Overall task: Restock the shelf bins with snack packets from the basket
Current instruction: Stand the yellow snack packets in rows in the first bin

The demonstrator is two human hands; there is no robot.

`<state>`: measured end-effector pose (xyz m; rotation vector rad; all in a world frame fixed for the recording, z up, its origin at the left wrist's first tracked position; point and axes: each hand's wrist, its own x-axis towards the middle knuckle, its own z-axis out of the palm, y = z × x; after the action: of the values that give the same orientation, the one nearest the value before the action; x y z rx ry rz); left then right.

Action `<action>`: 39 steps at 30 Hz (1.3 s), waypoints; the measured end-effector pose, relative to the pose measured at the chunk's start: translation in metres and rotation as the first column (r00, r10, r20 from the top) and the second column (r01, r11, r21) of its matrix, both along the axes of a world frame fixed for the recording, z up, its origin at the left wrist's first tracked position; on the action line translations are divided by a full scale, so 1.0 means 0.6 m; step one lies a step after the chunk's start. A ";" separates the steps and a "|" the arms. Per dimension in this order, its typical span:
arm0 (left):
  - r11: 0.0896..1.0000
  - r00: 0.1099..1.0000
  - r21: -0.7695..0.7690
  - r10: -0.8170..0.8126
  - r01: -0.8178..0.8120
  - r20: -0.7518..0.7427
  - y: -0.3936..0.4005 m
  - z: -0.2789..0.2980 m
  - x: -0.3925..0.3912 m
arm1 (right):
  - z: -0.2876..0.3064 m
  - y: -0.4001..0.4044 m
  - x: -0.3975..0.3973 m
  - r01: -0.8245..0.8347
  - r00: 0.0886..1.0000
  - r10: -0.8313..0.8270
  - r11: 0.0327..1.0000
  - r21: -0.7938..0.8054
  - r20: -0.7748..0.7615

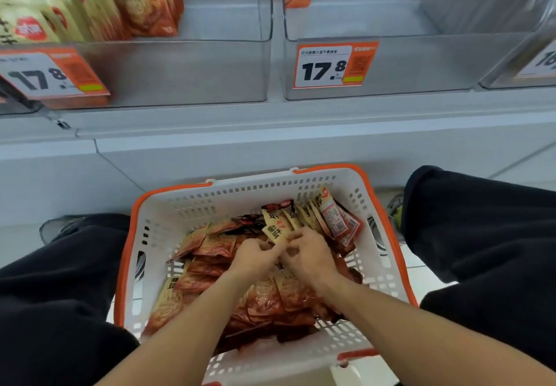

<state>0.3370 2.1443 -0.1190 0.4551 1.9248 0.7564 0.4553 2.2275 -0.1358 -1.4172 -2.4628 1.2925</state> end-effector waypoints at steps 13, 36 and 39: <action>0.996 0.960 0.076 -0.022 0.045 -0.281 -0.014 0.095 -0.061 | 0.070 0.014 -0.041 0.034 0.962 -0.128 0.932 -0.361 -0.240; 0.897 0.119 0.297 0.273 0.327 -0.955 -0.016 0.415 -0.399 | 0.535 0.151 -0.384 0.065 0.858 0.209 0.863 0.501 -0.470; 0.921 0.101 0.231 0.209 0.313 -0.973 -0.016 0.393 -0.413 | 0.512 0.198 -0.470 -0.019 0.936 0.188 0.871 0.491 -0.297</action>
<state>0.0891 2.1348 0.1168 1.6958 3.0057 0.8508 0.1735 2.3465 0.1711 -0.8691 -2.4076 0.7582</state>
